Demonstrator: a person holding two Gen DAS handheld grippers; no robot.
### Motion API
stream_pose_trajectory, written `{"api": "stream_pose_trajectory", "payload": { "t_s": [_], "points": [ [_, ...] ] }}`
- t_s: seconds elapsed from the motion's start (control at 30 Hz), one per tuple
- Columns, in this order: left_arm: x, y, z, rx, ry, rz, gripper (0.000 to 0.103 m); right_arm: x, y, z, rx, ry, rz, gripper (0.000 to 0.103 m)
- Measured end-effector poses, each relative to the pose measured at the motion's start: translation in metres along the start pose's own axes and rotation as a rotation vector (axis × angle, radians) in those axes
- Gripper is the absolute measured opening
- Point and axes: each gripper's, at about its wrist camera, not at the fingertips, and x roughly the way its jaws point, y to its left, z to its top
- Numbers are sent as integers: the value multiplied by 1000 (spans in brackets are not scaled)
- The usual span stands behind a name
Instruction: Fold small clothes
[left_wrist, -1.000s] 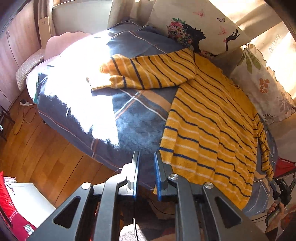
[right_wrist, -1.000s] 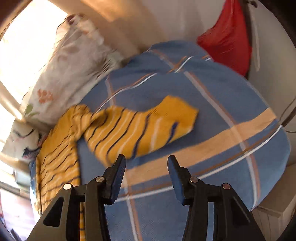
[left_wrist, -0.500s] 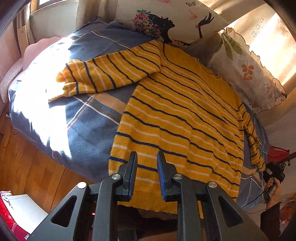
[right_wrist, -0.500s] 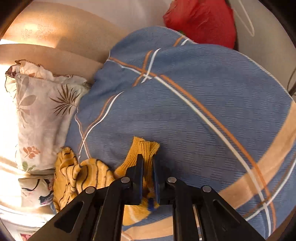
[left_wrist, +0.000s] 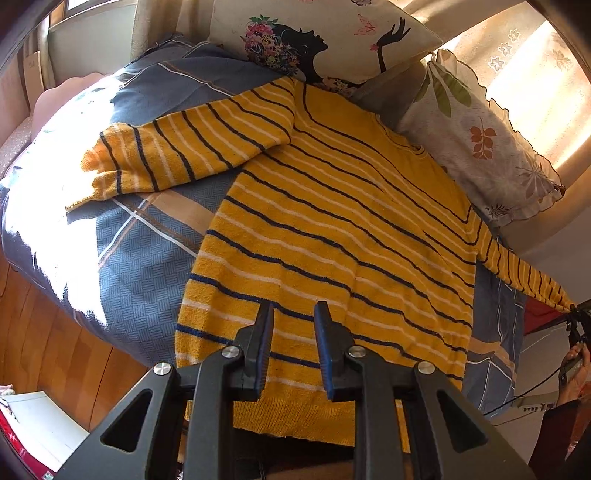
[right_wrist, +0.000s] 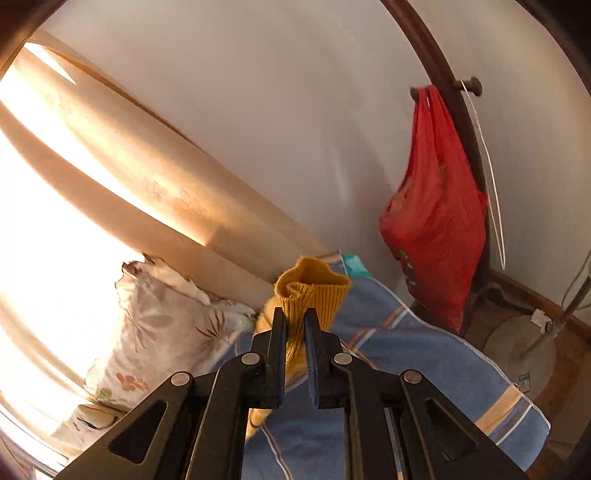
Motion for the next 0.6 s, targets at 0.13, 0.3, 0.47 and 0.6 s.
{"api": "stream_pose_trajectory", "payload": {
  "t_s": [0.13,0.3,0.47,0.6],
  "points": [
    [2,3,0,-14,5,12,22,21,-33,-27,21,70,-97,13],
    [7,8,1,-30,29,22,22,30,-91,-55,91,156,-222,18],
    [12,1,0,-8,42,28,26,24,-111,-73,141,176,-176,50],
    [15,-3,-1,4,52,29,27,37,-122,-87,243,228,-116,50]
  ]
}}
